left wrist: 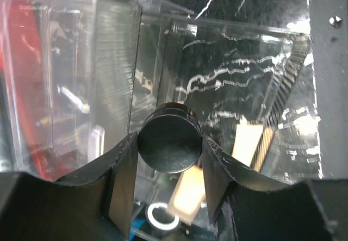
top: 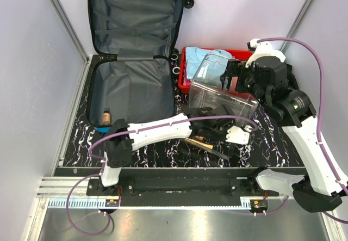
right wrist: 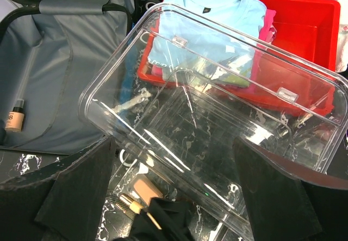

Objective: Open, take out, and arrange the luggage

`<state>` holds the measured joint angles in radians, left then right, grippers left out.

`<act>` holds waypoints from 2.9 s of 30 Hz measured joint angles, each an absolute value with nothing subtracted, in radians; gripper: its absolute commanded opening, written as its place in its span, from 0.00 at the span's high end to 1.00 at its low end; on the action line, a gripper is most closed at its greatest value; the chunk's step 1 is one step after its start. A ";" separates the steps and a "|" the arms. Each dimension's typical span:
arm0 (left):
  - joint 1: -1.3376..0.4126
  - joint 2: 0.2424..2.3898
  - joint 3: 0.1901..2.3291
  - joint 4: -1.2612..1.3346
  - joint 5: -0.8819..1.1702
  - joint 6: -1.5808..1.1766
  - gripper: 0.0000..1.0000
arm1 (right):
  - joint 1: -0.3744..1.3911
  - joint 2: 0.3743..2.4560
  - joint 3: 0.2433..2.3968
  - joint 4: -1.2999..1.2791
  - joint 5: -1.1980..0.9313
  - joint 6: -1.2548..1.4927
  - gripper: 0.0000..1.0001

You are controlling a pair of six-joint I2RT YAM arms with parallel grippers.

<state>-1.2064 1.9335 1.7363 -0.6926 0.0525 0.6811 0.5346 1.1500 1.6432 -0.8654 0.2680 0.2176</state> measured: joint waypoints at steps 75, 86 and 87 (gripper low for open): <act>0.020 1.891 1.397 -1.075 0.033 0.696 0.69 | 0.535 1.299 1.564 -0.744 0.223 0.031 0.03; 0.021 2.049 1.523 -0.988 -0.034 0.669 0.65 | 0.535 1.303 1.564 -0.745 0.226 0.027 0.04; 0.021 2.054 1.539 -0.966 -0.039 0.655 0.65 | 0.535 1.303 1.565 -0.746 0.226 0.027 0.04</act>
<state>0.0212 2.0541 1.5387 -0.9657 -0.0395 0.6552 0.5346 1.3029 1.5646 -0.7464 0.2260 0.0273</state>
